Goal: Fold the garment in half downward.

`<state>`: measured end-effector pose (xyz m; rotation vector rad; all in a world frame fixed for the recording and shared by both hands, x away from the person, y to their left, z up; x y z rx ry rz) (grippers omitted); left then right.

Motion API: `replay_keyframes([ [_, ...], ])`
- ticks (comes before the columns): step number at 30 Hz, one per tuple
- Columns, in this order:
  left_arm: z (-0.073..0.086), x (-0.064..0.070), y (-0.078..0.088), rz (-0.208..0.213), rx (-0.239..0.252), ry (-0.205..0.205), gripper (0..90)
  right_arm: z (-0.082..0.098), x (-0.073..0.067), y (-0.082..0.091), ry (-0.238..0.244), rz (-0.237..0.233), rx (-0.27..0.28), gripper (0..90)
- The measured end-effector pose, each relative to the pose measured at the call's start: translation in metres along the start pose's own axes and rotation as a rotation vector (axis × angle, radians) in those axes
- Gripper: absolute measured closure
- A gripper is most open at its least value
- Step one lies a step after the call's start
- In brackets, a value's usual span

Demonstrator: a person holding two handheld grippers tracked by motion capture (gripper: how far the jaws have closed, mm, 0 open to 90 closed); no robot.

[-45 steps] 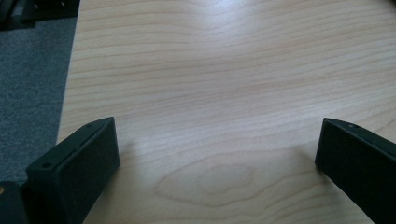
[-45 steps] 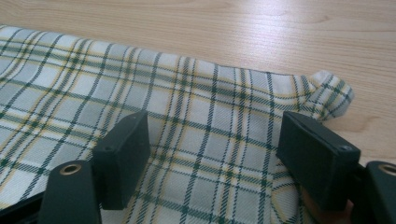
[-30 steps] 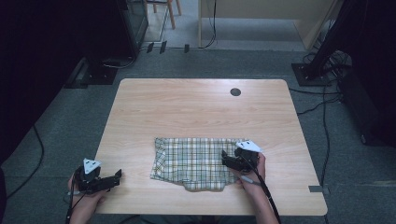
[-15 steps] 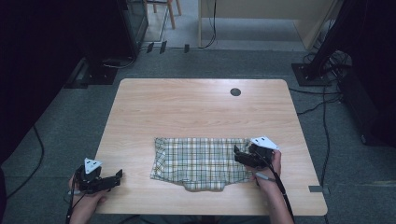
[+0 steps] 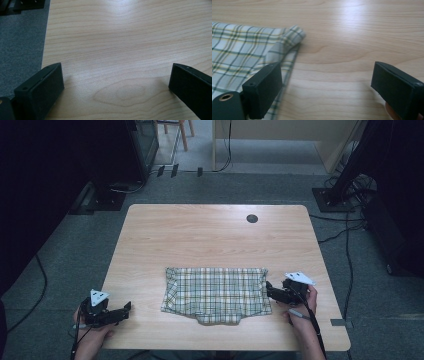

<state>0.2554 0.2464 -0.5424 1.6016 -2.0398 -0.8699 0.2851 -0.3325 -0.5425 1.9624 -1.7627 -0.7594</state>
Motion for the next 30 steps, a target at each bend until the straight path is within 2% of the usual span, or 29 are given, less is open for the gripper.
replay_keyframes([
  [4,0.000,0.000,0.000,0.000,0.000,0.000,0.0,0.002,0.009,0.001,-0.012,0.023,-0.038,9.1],
  [7,0.000,0.000,0.000,0.000,0.000,-0.001,0.0,0.005,0.015,0.004,0.021,0.074,-0.054,7.5],
  [20,0.000,0.000,0.000,0.002,0.000,-0.001,0.0,0.020,0.036,0.025,0.050,0.043,-0.065,5.2],
  [30,0.000,0.000,0.000,0.003,0.000,-0.002,0.0,0.034,0.050,0.044,0.053,0.043,-0.073,3.3],
])
Point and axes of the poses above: each handheld gripper's, and its own axes: y roughly backward along the jaws, z roughly out of its underside, x roughly to its right, the point moved 2 cm from there along -y, roughly forward along the jaws, and after that the axes turned 4 degrees about -y, right-handed, at the moved point
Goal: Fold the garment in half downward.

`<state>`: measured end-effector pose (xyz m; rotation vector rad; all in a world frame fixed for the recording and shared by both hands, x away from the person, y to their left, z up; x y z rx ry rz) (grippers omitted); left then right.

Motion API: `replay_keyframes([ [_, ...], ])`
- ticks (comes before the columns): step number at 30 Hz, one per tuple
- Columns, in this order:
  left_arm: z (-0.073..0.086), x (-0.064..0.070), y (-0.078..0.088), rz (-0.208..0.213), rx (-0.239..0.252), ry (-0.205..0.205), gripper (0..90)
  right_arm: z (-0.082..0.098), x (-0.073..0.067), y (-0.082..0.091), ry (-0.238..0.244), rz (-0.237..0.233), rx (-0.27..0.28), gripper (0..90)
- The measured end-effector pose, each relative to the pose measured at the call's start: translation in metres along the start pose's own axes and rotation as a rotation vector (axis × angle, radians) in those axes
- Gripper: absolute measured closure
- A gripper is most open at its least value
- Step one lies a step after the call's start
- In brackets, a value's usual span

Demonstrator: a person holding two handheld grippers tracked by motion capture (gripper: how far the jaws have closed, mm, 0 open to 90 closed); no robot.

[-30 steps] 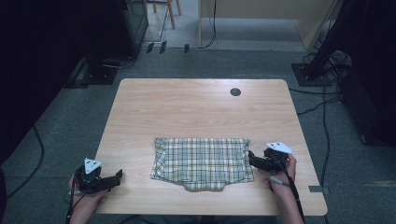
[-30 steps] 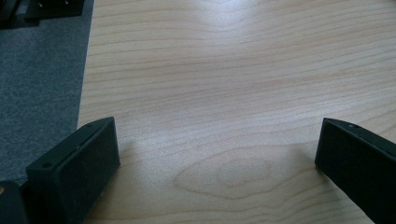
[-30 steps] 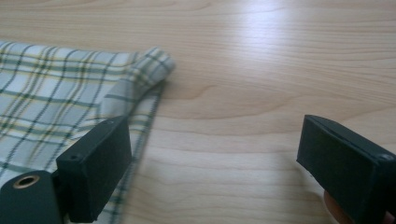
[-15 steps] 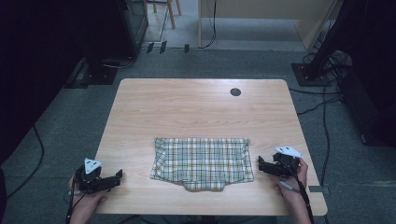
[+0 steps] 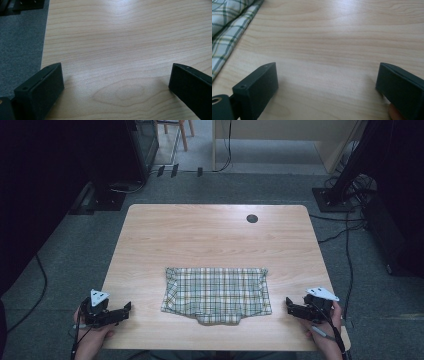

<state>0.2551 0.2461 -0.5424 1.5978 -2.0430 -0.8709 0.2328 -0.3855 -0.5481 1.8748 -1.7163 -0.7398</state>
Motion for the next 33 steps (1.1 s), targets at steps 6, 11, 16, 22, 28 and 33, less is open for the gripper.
replay_keyframes([
  [6,0.000,0.000,0.000,0.000,0.000,0.000,0.0,0.008,0.014,0.009,-0.005,0.004,-0.005,1.8],
  [11,0.000,0.000,0.000,0.000,0.000,-0.001,0.0,0.016,0.031,0.019,-0.018,0.016,-0.005,1.7],
  [16,0.000,0.000,0.000,0.000,0.000,-0.001,0.0,0.022,0.046,0.027,-0.014,0.012,-0.004,1.8],
  [22,-0.001,0.001,-0.001,0.006,0.000,-0.006,0.0,0.029,0.049,0.031,0.008,-0.014,0.022,1.8],
  [28,-0.001,0.001,-0.001,0.007,0.000,-0.007,0.0,0.029,0.049,0.031,0.004,-0.020,0.024,1.7],
  [33,-0.001,0.001,-0.001,0.007,0.000,-0.006,0.0,0.029,0.050,0.032,0.001,-0.025,0.027,1.7],
])
Point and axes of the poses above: each handheld gripper's, and its own axes: y roughly backward along the jaws, z roughly out of its underside, x roughly to its right, the point moved 2 cm from there along -y, roughly forward along the jaws, and after that the axes turned 4 degrees about -y, right-handed, at the moved point
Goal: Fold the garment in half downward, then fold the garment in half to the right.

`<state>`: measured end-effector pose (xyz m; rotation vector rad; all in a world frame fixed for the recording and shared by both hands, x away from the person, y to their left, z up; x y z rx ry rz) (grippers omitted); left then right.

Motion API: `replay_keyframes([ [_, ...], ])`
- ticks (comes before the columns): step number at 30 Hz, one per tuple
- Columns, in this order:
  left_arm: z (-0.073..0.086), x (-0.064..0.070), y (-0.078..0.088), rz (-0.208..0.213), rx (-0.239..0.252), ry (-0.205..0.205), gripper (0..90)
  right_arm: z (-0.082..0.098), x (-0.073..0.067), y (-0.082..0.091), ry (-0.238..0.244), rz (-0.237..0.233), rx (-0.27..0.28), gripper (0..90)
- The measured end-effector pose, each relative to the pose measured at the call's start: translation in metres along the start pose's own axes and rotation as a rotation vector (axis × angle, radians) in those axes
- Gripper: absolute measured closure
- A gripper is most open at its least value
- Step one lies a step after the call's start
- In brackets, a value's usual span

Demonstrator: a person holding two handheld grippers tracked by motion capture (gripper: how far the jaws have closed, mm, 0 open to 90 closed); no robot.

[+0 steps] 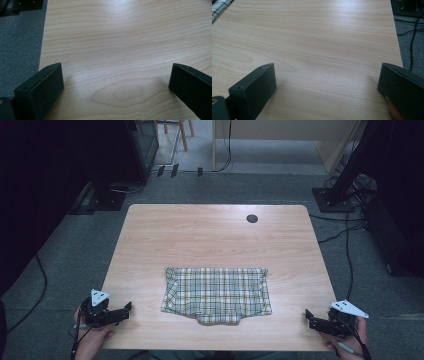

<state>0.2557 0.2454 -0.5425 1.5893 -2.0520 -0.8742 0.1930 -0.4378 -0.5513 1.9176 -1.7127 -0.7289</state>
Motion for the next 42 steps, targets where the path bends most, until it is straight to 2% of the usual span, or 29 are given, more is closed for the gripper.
replay_keyframes([
  [14,0.000,0.000,0.000,-0.004,0.001,0.007,0.0,0.000,-0.001,0.000,0.002,0.010,-0.001,1.6],
  [17,0.000,0.000,0.001,0.000,0.006,0.020,0.0,0.000,-0.002,0.000,0.003,0.010,-0.001,1.6],
  [20,0.000,-0.003,0.005,0.013,0.041,0.045,0.0,0.000,-0.002,0.000,0.004,0.011,-0.002,1.6],
  [22,-0.002,-0.005,0.009,0.029,0.061,0.076,0.0,0.000,-0.002,0.000,0.004,0.011,-0.002,1.6],
  [24,-0.007,-0.006,0.014,0.034,0.090,0.101,0.0,0.000,-0.002,0.000,0.003,0.011,-0.002,1.6],
  [27,-0.018,-0.006,0.021,0.037,0.129,0.114,0.0,0.000,-0.002,0.000,0.003,0.011,-0.002,1.6],
  [29,-0.024,-0.004,0.022,0.038,0.146,0.114,0.1,0.000,-0.002,0.000,0.003,0.011,-0.002,1.6],
  [33,-0.036,0.004,0.019,0.063,0.147,0.102,0.5,0.000,-0.002,0.000,0.002,0.010,-0.002,1.5],
  [42,-0.059,0.036,-0.003,0.111,0.127,0.033,0.4,0.000,-0.002,0.000,0.003,0.010,-0.002,1.6],
])
Point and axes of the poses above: each handheld gripper's, and its own axes: y roughly backward along the jaws, z roughly out of its underside, x roughly to its right, the point moved 2 cm from there along -y, roughly forward along the jaws, and after that the axes turned 4 degrees about -y, right-handed, at the moved point
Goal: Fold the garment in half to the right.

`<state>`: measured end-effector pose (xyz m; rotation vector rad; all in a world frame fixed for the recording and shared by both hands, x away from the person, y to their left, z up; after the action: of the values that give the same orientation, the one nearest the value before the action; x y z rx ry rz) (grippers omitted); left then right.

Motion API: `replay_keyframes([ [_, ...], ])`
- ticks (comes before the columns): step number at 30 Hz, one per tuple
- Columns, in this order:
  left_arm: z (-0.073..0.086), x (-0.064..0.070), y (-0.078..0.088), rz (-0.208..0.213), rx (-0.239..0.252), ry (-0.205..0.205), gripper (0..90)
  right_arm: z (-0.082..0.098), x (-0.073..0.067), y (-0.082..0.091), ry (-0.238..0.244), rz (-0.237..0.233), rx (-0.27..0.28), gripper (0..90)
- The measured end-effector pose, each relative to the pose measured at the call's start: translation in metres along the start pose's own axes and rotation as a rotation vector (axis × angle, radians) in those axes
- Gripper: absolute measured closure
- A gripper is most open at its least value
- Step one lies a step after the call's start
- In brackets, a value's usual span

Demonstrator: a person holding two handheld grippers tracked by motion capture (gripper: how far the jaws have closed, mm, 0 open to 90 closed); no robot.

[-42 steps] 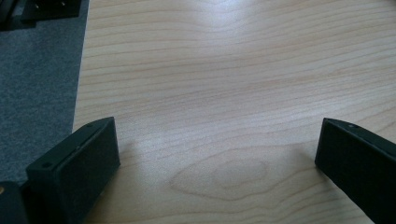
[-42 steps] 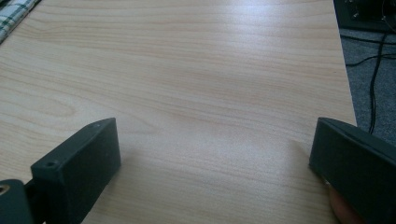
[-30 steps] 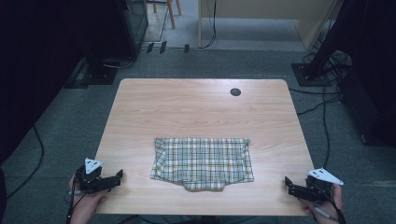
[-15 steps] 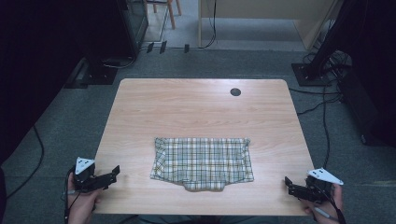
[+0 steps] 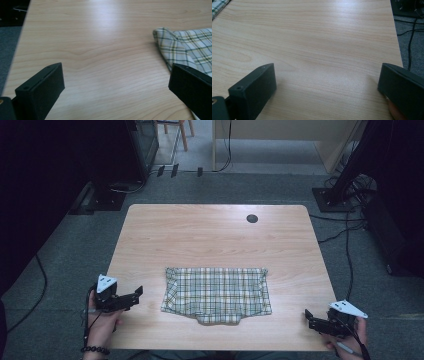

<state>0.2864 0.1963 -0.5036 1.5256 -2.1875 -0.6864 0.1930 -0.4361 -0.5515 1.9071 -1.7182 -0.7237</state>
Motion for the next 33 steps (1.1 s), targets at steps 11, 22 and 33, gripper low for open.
replay_keyframes([
  [11,-0.015,0.022,-0.032,0.062,-0.014,-0.001,0.5,0.000,0.000,0.000,0.000,0.000,0.000,1.5],
  [22,-0.021,0.038,-0.058,0.092,-0.038,-0.012,0.5,0.000,0.000,0.000,0.001,-0.001,-0.001,1.5],
  [33,-0.035,0.055,-0.072,0.125,-0.041,-0.039,0.5,0.000,0.000,0.000,0.000,-0.002,0.000,1.5],
])
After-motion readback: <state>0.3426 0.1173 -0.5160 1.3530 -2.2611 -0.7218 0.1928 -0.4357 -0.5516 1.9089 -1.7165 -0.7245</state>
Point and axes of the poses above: each handheld gripper's, and its own axes: y roughly backward along the jaws, z roughly out of its underside, x roughly to its right, the point moved 2 cm from there along -y, roughly forward along the jaws, and after that the axes turned 4 degrees about -y, right-handed, at the moved point
